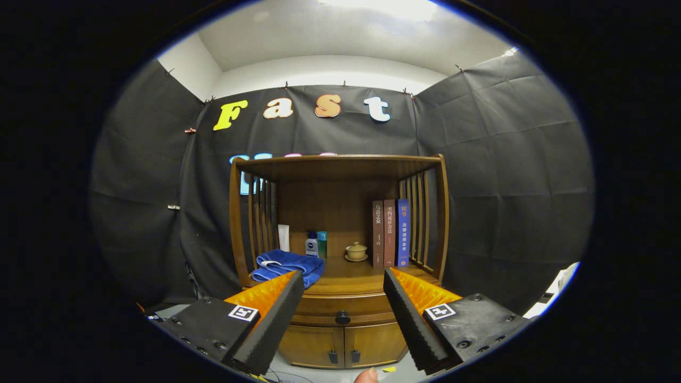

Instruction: Pull open the drawer, take out the items inside it, and place them on the countertop above the cabinet.

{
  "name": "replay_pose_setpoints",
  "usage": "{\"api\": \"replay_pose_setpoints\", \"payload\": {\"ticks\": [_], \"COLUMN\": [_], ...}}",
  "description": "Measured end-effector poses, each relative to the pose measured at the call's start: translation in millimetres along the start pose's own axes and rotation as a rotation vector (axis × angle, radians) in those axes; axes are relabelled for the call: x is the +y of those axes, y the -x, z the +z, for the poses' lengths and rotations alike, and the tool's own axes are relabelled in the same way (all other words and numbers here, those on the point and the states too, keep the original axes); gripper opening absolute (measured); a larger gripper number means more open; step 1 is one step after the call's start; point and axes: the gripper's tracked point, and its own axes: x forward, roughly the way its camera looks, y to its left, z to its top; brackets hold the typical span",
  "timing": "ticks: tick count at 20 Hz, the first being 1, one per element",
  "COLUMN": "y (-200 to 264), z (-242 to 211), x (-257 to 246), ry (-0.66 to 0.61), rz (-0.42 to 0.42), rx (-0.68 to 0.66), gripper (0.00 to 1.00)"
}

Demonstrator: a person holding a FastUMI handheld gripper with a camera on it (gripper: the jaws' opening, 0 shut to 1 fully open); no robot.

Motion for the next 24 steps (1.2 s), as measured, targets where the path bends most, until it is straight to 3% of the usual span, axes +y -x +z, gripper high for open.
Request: {"api": "replay_pose_setpoints", "payload": {"ticks": [9,18,20,24], "y": [-106,-158,-166,-172], "z": [-150,-265,-280,-297], "x": [5,1,-1,3], "ry": [-0.045,-0.005,-0.025,-0.029], "rz": [0.01,0.016,0.013,0.022], "rx": [0.119,0.255,0.28,0.315], "gripper": [0.98,0.97,0.93,0.57]}}
